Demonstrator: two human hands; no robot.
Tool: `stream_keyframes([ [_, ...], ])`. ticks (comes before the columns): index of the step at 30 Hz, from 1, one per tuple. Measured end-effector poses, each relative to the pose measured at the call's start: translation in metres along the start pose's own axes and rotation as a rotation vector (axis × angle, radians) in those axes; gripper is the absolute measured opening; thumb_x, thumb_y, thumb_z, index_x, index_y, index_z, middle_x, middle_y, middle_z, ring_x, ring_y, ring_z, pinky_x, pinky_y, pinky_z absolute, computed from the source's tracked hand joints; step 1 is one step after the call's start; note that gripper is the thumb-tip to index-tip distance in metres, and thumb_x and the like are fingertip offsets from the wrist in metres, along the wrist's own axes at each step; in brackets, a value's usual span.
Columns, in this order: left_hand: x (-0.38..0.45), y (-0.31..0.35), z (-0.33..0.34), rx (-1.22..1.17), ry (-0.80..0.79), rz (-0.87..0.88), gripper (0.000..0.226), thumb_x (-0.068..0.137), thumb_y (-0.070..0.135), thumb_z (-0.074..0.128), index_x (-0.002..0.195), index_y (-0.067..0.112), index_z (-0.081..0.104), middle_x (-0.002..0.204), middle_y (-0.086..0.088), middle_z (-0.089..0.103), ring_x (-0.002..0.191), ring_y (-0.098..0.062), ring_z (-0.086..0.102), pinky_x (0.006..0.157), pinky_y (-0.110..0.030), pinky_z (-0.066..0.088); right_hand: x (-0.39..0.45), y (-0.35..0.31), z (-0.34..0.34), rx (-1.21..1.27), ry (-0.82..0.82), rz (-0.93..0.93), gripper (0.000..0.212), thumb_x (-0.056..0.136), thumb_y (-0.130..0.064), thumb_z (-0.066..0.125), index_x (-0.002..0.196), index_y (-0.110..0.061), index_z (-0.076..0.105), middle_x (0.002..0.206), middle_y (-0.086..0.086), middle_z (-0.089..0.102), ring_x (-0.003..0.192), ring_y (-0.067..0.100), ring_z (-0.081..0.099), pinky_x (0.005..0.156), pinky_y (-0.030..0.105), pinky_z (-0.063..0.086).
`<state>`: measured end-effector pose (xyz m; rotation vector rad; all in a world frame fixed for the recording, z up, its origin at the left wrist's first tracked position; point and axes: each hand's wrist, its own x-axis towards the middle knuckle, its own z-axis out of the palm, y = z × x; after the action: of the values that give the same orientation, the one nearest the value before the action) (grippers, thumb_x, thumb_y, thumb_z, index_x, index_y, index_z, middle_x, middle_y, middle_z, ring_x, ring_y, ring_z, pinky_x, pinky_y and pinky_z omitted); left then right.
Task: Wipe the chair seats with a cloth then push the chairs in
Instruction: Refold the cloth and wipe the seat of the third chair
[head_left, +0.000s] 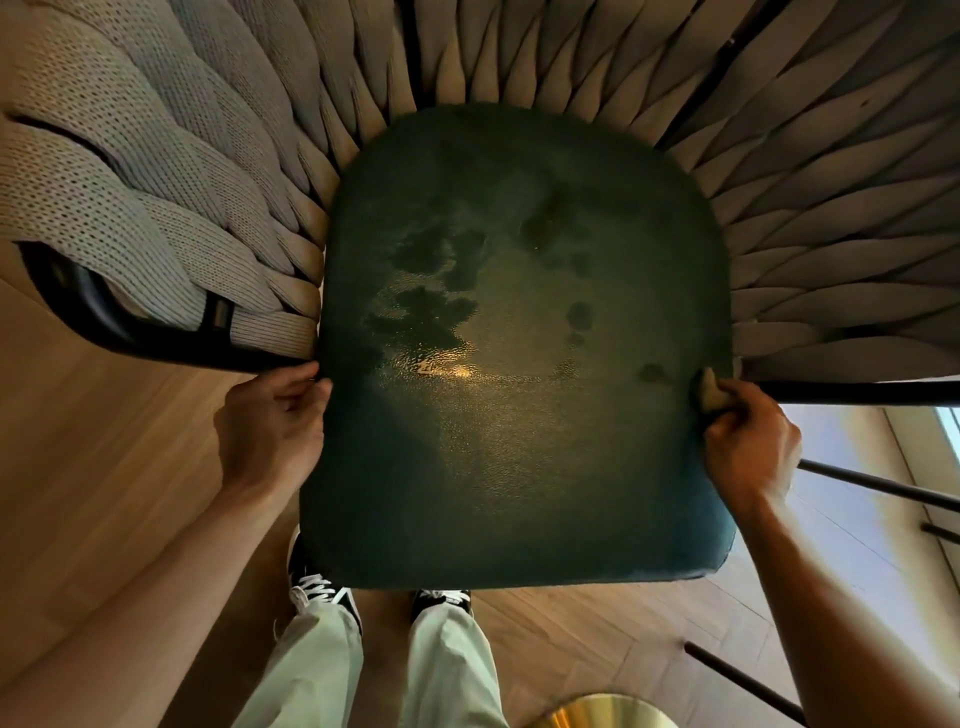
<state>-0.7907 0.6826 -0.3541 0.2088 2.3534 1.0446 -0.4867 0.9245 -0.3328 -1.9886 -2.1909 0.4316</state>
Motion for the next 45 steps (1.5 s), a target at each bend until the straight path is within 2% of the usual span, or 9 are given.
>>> stream_keyframes([
  [4,0.002,-0.002,0.001,-0.043,0.006,-0.017,0.029,0.088,0.014,0.067,0.118,0.010,0.067,0.095,0.003,0.066,0.075,0.000,0.059,0.057,-0.005,0.047,-0.017,-0.015,0.011,0.094,0.006,-0.072,0.039,0.078,0.003,0.050,0.108,-0.014,0.069,0.102,0.013,0.069,0.094,0.034,0.060,0.084,0.040,0.046],
  [13,0.005,-0.003,-0.004,-0.158,-0.050,-0.123,0.027,0.087,0.019,0.068,0.114,0.018,0.068,0.086,0.015,0.064,0.080,0.004,0.060,0.067,-0.011,0.043,-0.096,-0.130,0.074,0.267,-0.080,-0.474,0.038,0.072,0.001,0.058,0.102,-0.018,0.071,0.095,0.005,0.068,0.087,0.022,0.062,0.075,0.039,0.054],
  [15,0.006,-0.001,-0.005,-0.238,-0.064,-0.182,0.017,0.092,0.028,0.061,0.106,0.021,0.070,0.086,0.015,0.065,0.082,0.003,0.061,0.067,-0.012,0.045,-0.119,-0.165,0.084,0.310,-0.120,-0.523,0.039,0.072,0.004,0.062,0.103,-0.018,0.071,0.093,0.005,0.068,0.085,0.022,0.063,0.070,0.038,0.056],
  [18,0.005,0.008,-0.008,-0.450,-0.073,-0.316,0.037,0.100,0.043,0.040,0.096,0.020,0.069,0.085,0.008,0.069,0.079,-0.002,0.065,0.062,-0.012,0.047,-0.150,-0.214,0.101,0.314,-0.197,-0.577,0.040,0.074,0.003,0.064,0.107,-0.018,0.068,0.094,0.006,0.068,0.085,0.026,0.063,0.065,0.042,0.057],
  [23,0.001,0.012,-0.013,-0.627,-0.092,-0.394,0.034,0.098,0.042,0.044,0.098,0.018,0.068,0.087,0.004,0.071,0.075,-0.003,0.068,0.064,-0.018,0.051,-0.169,-0.257,0.122,0.292,-0.141,-0.616,0.022,0.076,-0.014,0.072,0.098,-0.017,0.071,0.083,0.001,0.068,0.080,0.024,0.062,0.064,0.033,0.046],
  [26,0.003,0.007,-0.012,-0.508,-0.128,-0.328,0.035,0.098,0.044,0.045,0.105,0.019,0.069,0.094,0.002,0.072,0.083,-0.007,0.070,0.066,-0.018,0.053,-0.163,-0.246,0.120,0.174,-0.099,-0.694,0.021,0.079,-0.017,0.066,0.099,-0.017,0.070,0.083,0.000,0.067,0.081,0.023,0.061,0.070,0.032,0.042],
  [31,0.004,0.005,-0.005,-0.166,-0.083,-0.174,0.045,0.083,0.060,0.058,0.112,0.028,0.068,0.100,0.006,0.071,0.095,-0.014,0.066,0.092,-0.043,0.052,-0.132,-0.201,0.099,0.137,-0.124,-0.584,0.034,0.067,-0.005,0.065,0.098,-0.015,0.069,0.089,0.005,0.067,0.084,0.031,0.063,0.065,0.042,0.054],
  [36,-0.006,0.013,0.006,0.175,-0.030,0.042,0.043,0.090,0.030,0.064,0.129,0.014,0.059,0.114,-0.008,0.065,0.099,-0.018,0.062,0.080,-0.021,0.039,-0.086,-0.128,0.069,0.103,-0.083,-0.486,0.037,0.069,0.000,0.062,0.101,-0.016,0.071,0.097,0.011,0.069,0.083,0.033,0.064,0.067,0.043,0.056],
  [45,-0.008,0.015,0.011,0.242,0.054,0.076,0.040,0.092,0.030,0.060,0.125,0.009,0.058,0.111,-0.012,0.064,0.096,-0.026,0.062,0.075,-0.029,0.042,-0.009,-0.020,0.010,-0.050,-0.068,-0.193,0.043,0.075,-0.011,0.046,0.111,-0.015,0.069,0.105,0.013,0.066,0.095,0.037,0.058,0.076,0.040,0.048],
])
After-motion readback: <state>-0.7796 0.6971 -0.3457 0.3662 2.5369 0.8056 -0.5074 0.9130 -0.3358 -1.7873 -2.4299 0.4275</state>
